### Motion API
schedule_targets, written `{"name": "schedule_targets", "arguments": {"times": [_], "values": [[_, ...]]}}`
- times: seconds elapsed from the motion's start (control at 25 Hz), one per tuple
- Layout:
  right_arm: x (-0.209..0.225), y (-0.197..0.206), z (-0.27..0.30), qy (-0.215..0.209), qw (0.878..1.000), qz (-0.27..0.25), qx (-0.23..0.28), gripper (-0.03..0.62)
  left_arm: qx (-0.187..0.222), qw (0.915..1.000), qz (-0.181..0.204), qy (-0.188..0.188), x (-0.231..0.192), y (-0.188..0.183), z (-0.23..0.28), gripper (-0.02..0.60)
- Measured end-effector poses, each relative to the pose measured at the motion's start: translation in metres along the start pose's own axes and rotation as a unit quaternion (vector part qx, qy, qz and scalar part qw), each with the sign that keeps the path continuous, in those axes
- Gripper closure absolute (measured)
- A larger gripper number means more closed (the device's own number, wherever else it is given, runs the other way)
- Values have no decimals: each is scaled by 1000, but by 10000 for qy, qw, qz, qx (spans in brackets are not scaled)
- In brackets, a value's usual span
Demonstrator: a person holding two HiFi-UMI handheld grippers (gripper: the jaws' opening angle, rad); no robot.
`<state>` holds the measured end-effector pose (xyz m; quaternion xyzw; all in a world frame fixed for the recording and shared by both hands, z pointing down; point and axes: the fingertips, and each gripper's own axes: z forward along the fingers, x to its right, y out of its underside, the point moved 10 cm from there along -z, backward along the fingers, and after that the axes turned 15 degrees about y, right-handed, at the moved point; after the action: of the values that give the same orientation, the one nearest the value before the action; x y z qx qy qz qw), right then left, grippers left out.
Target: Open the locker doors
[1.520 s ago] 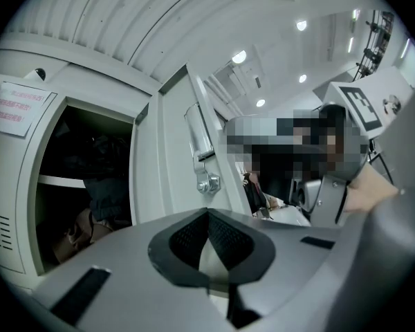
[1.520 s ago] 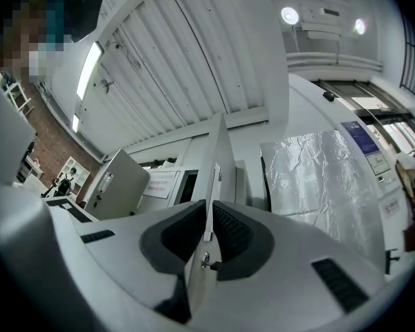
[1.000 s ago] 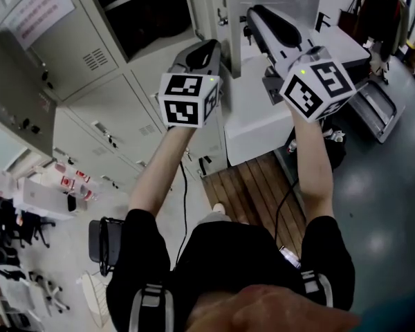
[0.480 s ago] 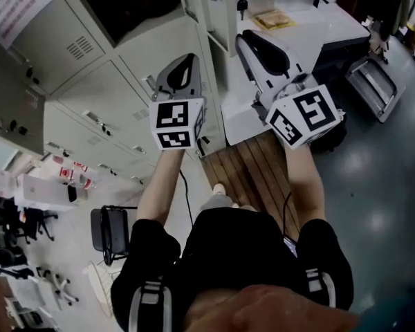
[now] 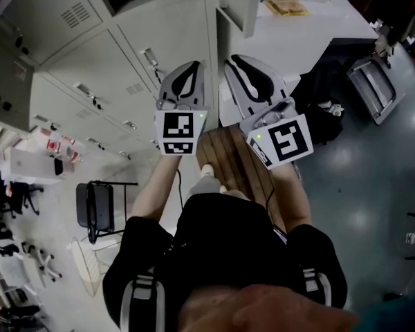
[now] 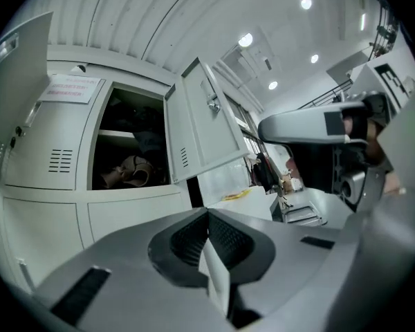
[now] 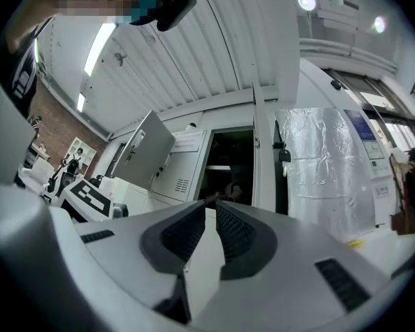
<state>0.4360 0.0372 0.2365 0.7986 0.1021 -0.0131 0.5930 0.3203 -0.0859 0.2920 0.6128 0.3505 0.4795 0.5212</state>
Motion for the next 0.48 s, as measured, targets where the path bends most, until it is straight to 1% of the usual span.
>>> {"name": "schedule_targets", "arguments": {"times": [0.12,0.24,0.4,0.48], "values": [[-7,23,4,-104,9998,142,-132,546,-192,9995,-86,-223,-4,20,-11,572],[-18,44,10,-342,9989,182,-260,546,-354,9978,-235,-502,-10,39,-27,572],[-38,69,22,-555,9971,199,-491,523,-591,9939,-363,-861,-17,65,-45,572],[-48,82,26,-681,9956,199,-612,514,-681,9924,-398,-947,-17,77,-51,572]]}}
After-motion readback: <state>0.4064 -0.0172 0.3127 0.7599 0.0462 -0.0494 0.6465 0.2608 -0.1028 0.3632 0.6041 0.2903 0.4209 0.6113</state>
